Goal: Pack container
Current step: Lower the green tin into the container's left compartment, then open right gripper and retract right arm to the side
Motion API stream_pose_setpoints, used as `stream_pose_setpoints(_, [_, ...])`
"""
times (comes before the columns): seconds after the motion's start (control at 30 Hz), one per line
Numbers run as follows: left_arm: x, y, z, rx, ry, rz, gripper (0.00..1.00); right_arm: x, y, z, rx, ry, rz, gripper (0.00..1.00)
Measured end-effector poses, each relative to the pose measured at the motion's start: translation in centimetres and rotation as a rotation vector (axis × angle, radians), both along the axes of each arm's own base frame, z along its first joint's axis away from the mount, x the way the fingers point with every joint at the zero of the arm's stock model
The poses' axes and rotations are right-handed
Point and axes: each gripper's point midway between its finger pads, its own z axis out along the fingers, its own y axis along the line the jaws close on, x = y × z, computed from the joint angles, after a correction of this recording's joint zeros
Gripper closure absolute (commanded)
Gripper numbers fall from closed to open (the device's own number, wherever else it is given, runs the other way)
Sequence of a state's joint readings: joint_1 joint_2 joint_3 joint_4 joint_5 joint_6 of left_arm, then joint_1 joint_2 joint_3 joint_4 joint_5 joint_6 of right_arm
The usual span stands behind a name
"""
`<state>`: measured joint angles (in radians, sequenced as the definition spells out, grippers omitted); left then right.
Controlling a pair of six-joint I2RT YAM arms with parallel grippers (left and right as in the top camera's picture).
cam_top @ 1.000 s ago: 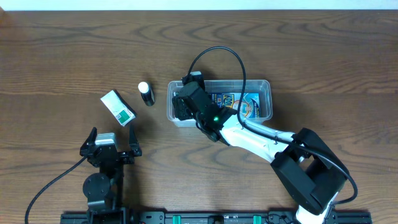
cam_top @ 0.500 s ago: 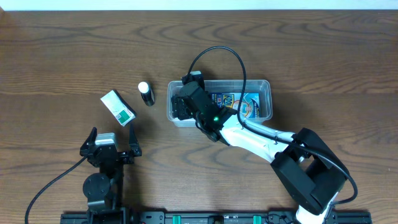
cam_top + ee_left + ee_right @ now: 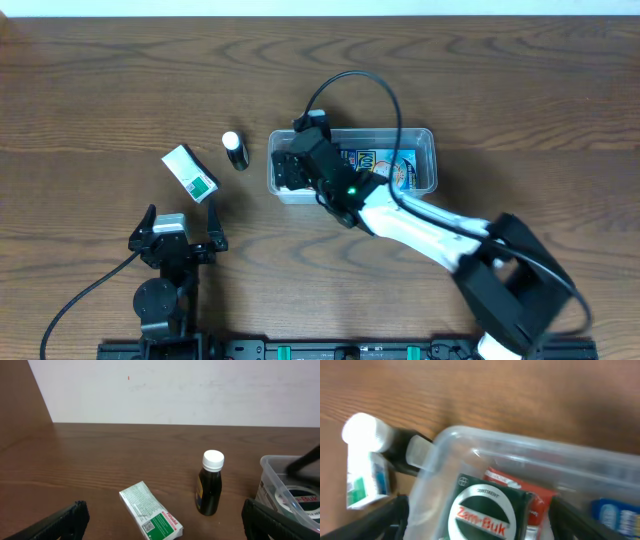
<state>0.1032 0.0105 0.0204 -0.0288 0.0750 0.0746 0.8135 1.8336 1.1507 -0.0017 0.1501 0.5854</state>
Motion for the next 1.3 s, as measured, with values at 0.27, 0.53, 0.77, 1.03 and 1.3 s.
stream_pose_setpoints(0.27, [0.0,0.0,0.0,0.0,0.0,0.0,0.02,0.3,-9.7,15.0,-0.017,-0.264,-0.25,0.01])
stream_pose_setpoints(0.53, [0.0,0.0,0.0,0.0,0.0,0.0,0.02,2.1,-26.7,16.9,-0.262,-0.285,-0.709,0.01])
stream_pose_setpoints(0.77, [0.0,0.0,0.0,0.0,0.0,0.0,0.02,-0.1,-39.6,13.3,-0.294,-0.073,-1.095,0.01])
stream_pose_setpoints(1.03, [0.0,0.0,0.0,0.0,0.0,0.0,0.02,-3.9,-46.5,10.0,-0.161,0.143,-1.34,0.01])
stream_pose_setpoints(1.3, [0.0,0.0,0.0,-0.064,-0.004,0.007,0.02,-5.3,-46.7,8.7,-0.126,0.24,-1.353,0.01])
